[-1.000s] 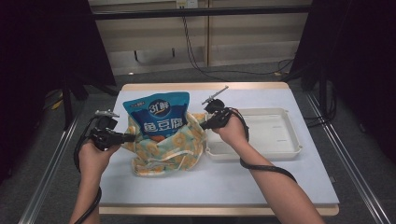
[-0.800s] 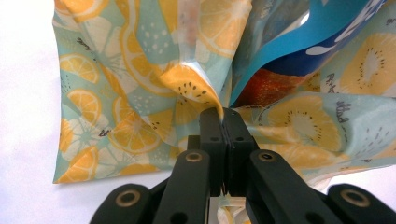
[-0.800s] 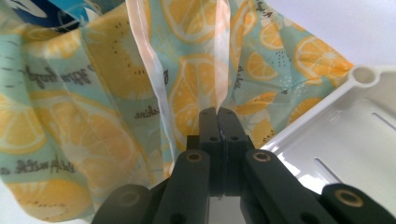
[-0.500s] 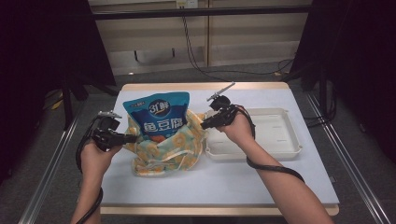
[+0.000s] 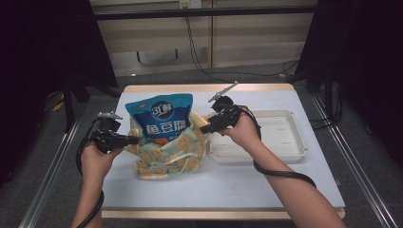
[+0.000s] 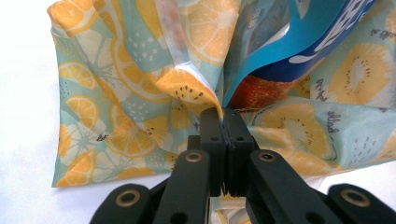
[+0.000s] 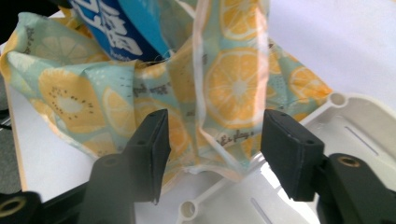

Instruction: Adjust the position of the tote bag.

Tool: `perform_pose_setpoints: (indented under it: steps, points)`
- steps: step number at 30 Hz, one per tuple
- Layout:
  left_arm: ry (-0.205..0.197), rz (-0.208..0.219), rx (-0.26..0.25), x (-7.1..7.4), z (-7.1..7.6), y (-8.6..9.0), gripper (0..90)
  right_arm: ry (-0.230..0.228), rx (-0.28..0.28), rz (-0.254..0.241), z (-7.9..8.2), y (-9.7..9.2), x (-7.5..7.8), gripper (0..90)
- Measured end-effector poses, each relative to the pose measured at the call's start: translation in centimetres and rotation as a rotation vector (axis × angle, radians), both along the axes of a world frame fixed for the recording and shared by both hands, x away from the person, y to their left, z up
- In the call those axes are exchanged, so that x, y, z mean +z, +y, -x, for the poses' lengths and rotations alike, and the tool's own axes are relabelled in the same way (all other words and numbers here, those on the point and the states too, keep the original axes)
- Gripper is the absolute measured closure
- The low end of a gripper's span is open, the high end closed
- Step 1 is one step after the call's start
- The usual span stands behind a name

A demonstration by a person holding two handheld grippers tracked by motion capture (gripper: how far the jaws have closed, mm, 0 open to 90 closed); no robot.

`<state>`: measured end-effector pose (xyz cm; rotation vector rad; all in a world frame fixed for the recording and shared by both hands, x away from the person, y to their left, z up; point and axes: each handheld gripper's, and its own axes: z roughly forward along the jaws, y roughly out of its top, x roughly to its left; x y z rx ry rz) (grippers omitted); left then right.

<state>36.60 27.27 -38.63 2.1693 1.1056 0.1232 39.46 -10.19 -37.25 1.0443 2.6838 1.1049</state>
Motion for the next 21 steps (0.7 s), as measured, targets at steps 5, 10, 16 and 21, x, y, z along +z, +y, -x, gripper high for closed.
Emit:
perform_pose_setpoints:
  steps: [5,10,16,21]
  points:
    - [-0.006,0.009,0.016,-0.1,0.1,-0.1,88.9,0.015,-0.025,0.054,-0.3,0.4,-0.9,43.1]
    - [0.004,0.011,0.005,-0.2,0.0,-0.1,88.9,0.041,-0.04,0.044,-1.0,0.5,-2.4,54.1]
    - [-0.003,0.01,0.006,-0.3,-0.2,-0.2,88.9,0.039,-0.052,0.001,-2.1,0.3,-2.5,82.8]
    - [0.005,0.012,0.01,-0.6,-0.4,-0.1,88.9,0.046,-0.069,0.011,-2.9,0.3,-2.6,89.8]
